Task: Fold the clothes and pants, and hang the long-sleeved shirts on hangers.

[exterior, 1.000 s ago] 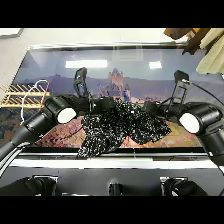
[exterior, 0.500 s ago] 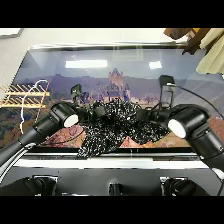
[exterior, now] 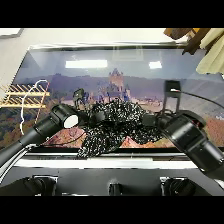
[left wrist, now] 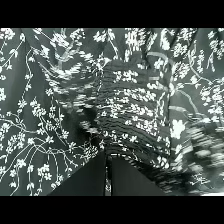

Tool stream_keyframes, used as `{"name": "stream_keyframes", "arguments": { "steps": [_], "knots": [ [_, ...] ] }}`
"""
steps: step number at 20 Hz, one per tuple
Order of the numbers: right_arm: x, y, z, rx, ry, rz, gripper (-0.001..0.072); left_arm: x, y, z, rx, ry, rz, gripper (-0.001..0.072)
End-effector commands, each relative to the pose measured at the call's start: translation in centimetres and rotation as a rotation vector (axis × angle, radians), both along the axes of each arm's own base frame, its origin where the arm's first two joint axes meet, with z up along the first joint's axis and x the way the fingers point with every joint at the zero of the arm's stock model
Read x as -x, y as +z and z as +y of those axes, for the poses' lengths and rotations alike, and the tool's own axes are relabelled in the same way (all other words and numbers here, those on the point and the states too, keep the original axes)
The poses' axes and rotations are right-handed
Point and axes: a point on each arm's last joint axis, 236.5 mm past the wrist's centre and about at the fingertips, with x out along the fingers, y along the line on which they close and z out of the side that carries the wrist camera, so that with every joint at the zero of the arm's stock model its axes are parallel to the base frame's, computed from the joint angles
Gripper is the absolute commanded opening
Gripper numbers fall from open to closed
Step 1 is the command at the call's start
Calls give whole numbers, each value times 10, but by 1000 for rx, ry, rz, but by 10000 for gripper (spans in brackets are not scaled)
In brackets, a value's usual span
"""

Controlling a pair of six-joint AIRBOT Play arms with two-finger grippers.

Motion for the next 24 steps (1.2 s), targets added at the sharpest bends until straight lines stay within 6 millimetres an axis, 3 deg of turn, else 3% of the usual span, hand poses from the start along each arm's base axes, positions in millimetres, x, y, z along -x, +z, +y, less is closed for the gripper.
{"name": "stream_keyframes", "arguments": {
  "steps": [1,3,6,8,11,16,18,21,24],
  "knots": [
    [-3,26,-15,-26,-62,-104,36,-2,7,-4,22,-3,-11,22],
    [-8,41,-7,-70,-14,-168,36,-11,19,-16,83,6,-48,22],
    [-20,92,17,-200,103,-372,37,-28,49,-33,170,15,-131,21],
    [-18,102,15,-209,121,-405,37,-36,63,-36,193,17,-169,21],
    [-10,71,-1,-106,88,-287,37,-38,51,-25,156,31,-140,21],
    [-11,19,3,-79,20,-160,37,-41,34,-2,82,56,-94,22],
    [-9,-2,14,-113,-13,-89,37,-42,30,-2,65,35,-98,22],
    [-7,-20,30,-182,-58,-29,38,-40,20,-1,44,30,-74,21],
    [-5,-24,31,-189,-74,-13,38,-42,19,-2,44,24,-82,22]
  ]
}}
